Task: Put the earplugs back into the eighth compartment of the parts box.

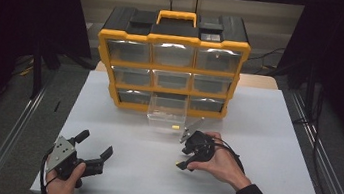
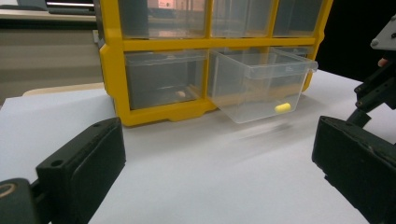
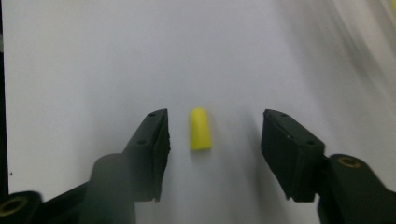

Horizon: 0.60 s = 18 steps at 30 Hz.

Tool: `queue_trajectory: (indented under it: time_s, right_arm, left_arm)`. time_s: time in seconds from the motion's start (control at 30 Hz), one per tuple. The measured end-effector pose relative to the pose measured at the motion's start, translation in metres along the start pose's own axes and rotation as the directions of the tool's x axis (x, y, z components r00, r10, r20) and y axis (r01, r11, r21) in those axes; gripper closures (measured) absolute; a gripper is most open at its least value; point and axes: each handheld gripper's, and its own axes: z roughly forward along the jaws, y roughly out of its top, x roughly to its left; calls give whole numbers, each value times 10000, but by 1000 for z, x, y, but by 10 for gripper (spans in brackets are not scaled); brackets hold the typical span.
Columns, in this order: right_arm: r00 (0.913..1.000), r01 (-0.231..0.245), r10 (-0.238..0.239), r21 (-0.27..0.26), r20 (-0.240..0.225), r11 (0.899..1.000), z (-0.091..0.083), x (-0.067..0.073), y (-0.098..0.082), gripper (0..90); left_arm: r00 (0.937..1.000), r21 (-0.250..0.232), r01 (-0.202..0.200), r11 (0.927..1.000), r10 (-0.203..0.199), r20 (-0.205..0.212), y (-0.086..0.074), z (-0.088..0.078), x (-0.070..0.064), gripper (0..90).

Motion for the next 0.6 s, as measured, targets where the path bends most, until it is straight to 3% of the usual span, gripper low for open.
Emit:
queue_trajectory:
  time_s: [0.27,0.47,0.6]
  right_arm:
    - [9997,193,-189,248,-160,9995,4,1,2,618]
    - [9988,419,-405,538,-278,9977,9,4,3,690]
    - [9984,555,-549,635,-111,9964,11,4,4,769]
  left_arm:
    - [10000,-4,-12,10000,12,53,0,0,-1,27]
    - [10000,-34,19,10000,-19,32,0,0,-1,27]
    - [10000,-71,-32,10000,32,12,0,0,-1,28]
